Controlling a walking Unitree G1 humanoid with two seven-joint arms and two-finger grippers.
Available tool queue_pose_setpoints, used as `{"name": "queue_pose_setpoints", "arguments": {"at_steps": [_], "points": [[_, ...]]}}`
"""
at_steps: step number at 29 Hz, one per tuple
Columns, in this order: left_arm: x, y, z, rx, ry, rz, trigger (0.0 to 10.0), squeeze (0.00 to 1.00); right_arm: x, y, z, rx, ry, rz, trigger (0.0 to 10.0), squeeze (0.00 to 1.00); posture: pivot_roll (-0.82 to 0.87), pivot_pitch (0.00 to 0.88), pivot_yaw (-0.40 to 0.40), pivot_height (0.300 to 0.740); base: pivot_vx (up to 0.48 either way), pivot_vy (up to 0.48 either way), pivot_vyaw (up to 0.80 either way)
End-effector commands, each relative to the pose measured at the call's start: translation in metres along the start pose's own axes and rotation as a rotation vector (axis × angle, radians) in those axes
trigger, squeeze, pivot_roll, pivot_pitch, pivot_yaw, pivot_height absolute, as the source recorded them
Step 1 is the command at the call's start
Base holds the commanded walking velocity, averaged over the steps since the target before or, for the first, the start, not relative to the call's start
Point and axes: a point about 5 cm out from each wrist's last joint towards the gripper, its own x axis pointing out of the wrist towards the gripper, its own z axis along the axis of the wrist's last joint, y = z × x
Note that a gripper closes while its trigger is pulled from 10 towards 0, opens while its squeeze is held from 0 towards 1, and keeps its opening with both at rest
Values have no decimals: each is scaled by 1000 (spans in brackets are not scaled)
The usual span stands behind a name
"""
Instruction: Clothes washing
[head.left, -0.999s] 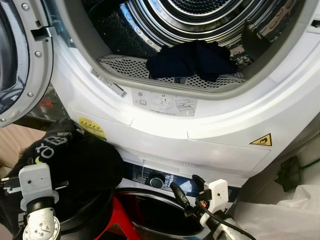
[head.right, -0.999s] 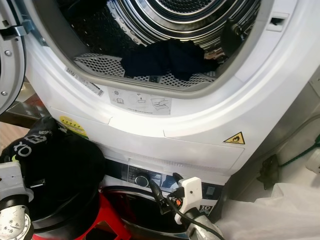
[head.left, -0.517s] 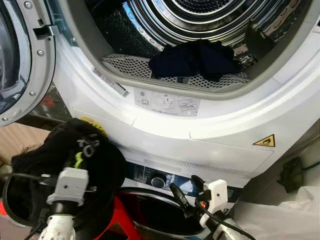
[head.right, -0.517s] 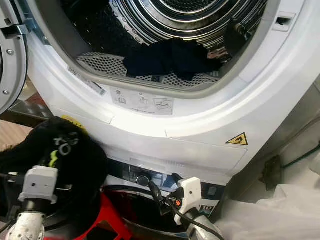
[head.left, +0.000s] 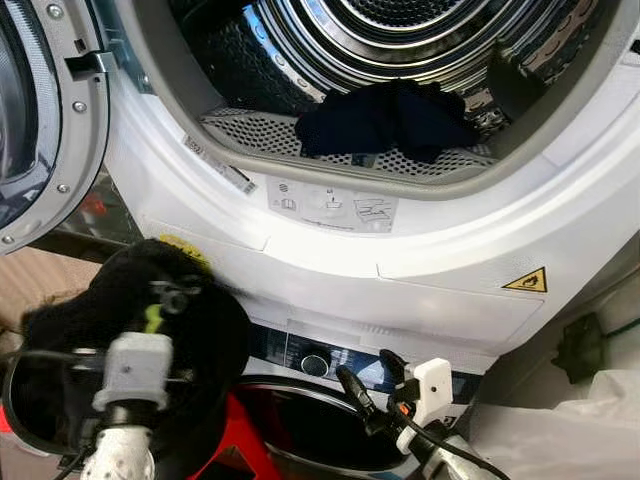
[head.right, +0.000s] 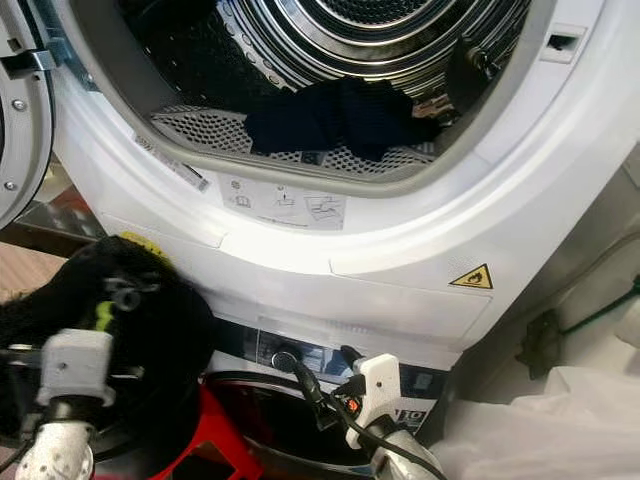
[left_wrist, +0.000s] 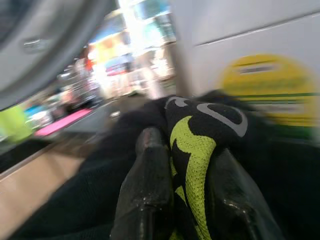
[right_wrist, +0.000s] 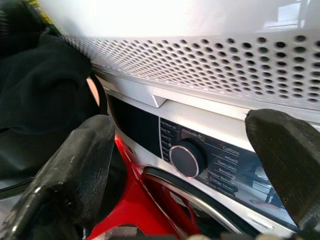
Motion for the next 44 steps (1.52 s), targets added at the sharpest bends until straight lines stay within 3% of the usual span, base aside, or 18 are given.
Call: {"name": "queue_pose_setpoints", "arguments": {"at_steps": [1,3,5,6,12,16,20,26,28,31,40,44], "points": [[3,8,2,-17,4,56,0,0,-1,0,-5,9,25,4,10000,0,-16,108,12,740,0,0,0],[5,14,-1,-8,19,98,0,0,-1,0,-5,9,26,4,10000,0,-17,108,11,740,0,0,0],[11,40,-13,-26,105,274,0,0,-1,-1,-5,8,27,-2,10000,0,-19,108,12,740,0,0,0],[12,45,-15,-13,114,300,0,0,-1,-2,-5,8,27,-4,10000,0,-17,109,11,740,0,0,0],[17,50,-3,94,28,314,0,0,-2,-3,-7,8,32,-12,10000,0,-18,108,12,740,0,0,0],[19,57,6,35,-6,400,0,0,-1,-4,-6,9,27,-15,10000,0,-12,104,9,740,0,0,0],[22,60,13,21,-33,416,0,0,0,-4,-6,7,28,-12,10000,0,-9,101,7,740,0,0,0],[21,41,22,24,-82,299,0,0,2,-5,-5,3,30,-3,10000,0,-2,98,7,740,0,0,0],[13,20,30,22,-125,177,0,0,3,-5,-4,2,27,0,10000,0,-6,101,7,740,0,0,0],[3,10,37,17,-149,132,0,0,2,-4,-5,2,27,1,10000,0,-6,104,6,740,0,0,0],[-20,5,57,107,-239,50,0,0,0,-5,-5,0,29,4,10000,0,-3,114,4,740,0,0,0],[-30,11,52,135,-199,81,0,0,1,-5,-5,1,28,8,10000,0,9,117,2,740,0,0,0]]}}
